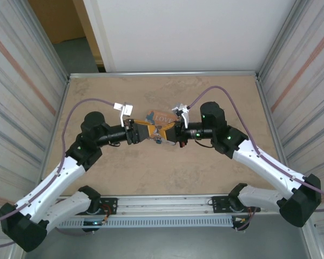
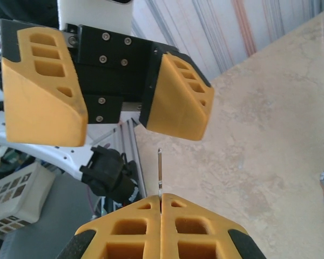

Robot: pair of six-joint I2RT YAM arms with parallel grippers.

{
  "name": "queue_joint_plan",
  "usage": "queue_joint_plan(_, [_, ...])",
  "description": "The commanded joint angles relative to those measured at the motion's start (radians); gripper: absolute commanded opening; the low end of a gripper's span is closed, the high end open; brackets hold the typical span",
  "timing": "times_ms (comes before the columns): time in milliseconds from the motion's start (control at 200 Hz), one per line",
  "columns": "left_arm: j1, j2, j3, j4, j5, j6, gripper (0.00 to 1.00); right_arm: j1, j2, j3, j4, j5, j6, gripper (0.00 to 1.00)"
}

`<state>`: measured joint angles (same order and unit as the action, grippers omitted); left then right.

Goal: Unlock a padlock with a key

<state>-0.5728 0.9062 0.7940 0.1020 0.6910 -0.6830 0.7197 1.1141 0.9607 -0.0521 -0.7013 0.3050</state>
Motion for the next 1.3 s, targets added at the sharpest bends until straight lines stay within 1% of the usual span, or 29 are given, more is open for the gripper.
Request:
queue_joint_plan(0, [-0.018,0.006,0.037,0.044,0.007,0.033,0.64,0.006,-0.017,0.000,0.027,-0.037,-0.001,0.00])
queue_joint_plan(80, [-0.025,0.012,0.039,0.044,0.005,0.034,0.61,0.011,-0.015,0.004,0.032,-0.038,0.003,0.00])
queue_joint_plan(336, [-0.041,0.020,0.039,0.044,0.004,0.042,0.48,0.018,-0.001,0.016,0.033,-0.027,0.011,0.00])
queue_joint_plan(576, [-0.049,0.026,0.040,0.043,0.002,0.045,0.34,0.029,0.016,0.018,0.049,-0.025,0.023,0.00])
queue_joint_plan(706, [-0.052,0.028,0.044,0.032,-0.002,0.053,0.23,0.030,0.020,0.019,0.052,-0.027,0.026,0.00])
queue_joint_plan(872, [-0.054,0.028,0.045,0.031,-0.006,0.054,0.05,0.026,0.021,0.021,0.041,-0.013,0.029,0.00])
queue_joint_plan(907, [-0.055,0.025,0.044,0.031,-0.014,0.054,0.00,0.023,0.020,0.021,0.040,-0.009,0.034,0.03])
queue_joint_plan(1002, [-0.063,0.014,0.036,0.031,-0.056,0.050,0.00,0.009,0.011,0.019,0.041,-0.001,0.053,0.12])
queue_joint_plan(1157, [-0.097,-0.012,0.002,0.061,-0.176,0.040,0.00,-0.005,-0.022,-0.002,0.064,0.025,0.093,0.26])
queue_joint_plan(1298, [-0.124,-0.016,-0.015,0.084,-0.245,0.041,0.00,-0.008,-0.037,-0.030,0.120,0.024,0.153,0.35])
